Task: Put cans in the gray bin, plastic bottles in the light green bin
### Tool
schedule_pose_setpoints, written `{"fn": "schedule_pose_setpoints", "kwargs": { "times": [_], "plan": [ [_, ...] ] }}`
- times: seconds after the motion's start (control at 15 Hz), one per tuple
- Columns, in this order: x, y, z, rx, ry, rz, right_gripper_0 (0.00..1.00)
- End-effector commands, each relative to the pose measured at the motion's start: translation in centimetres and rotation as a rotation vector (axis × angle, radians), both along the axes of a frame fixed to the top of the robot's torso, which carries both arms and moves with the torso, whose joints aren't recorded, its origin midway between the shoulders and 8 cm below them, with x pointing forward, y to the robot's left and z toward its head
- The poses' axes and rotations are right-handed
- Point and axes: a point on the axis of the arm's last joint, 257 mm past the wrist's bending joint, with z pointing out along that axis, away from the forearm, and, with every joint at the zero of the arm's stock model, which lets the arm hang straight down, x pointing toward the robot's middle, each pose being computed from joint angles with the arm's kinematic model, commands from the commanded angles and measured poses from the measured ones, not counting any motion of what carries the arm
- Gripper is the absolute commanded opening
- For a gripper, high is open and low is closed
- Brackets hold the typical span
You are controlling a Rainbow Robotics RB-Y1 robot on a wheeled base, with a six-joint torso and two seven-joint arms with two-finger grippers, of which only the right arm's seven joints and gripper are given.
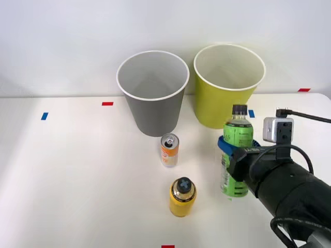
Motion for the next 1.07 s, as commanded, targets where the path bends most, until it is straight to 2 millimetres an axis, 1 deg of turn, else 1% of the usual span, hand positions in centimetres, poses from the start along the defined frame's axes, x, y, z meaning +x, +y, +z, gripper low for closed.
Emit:
{"fn": "schedule_pose_setpoints", "kwargs": {
  "times": [0.07,0.13,0.2,0.33,0.4,0.47,0.53,0.6,0.8,0.93,1.07],
  "plan": [
    [1.0,0.7,4.3,0.09,-0.133,0.012,0.0],
    [1.2,0.9,5.7,0.129,-0.163,0.02,0.0],
    [1.5,1.3,7.4,0.183,-0.196,0.034,0.0],
    [2.2,1.7,10.3,0.228,-0.26,0.047,0.0],
    [2.5,1.9,12.3,0.253,-0.303,0.05,0.0],
    [2.8,2.0,13.7,0.278,-0.332,0.048,0.0],
    [3.6,2.1,14.5,0.299,-0.346,0.043,0.0],
    [4.7,2.3,15.4,0.311,-0.367,0.039,0.0],
    [7.8,2.3,17.3,0.33,-0.403,0.017,0.0],
    [10.3,2.2,18.6,0.342,-0.421,-0.001,0.0],
    [12.9,1.8,19.5,0.341,-0.427,-0.025,0.0]
  ]
}}
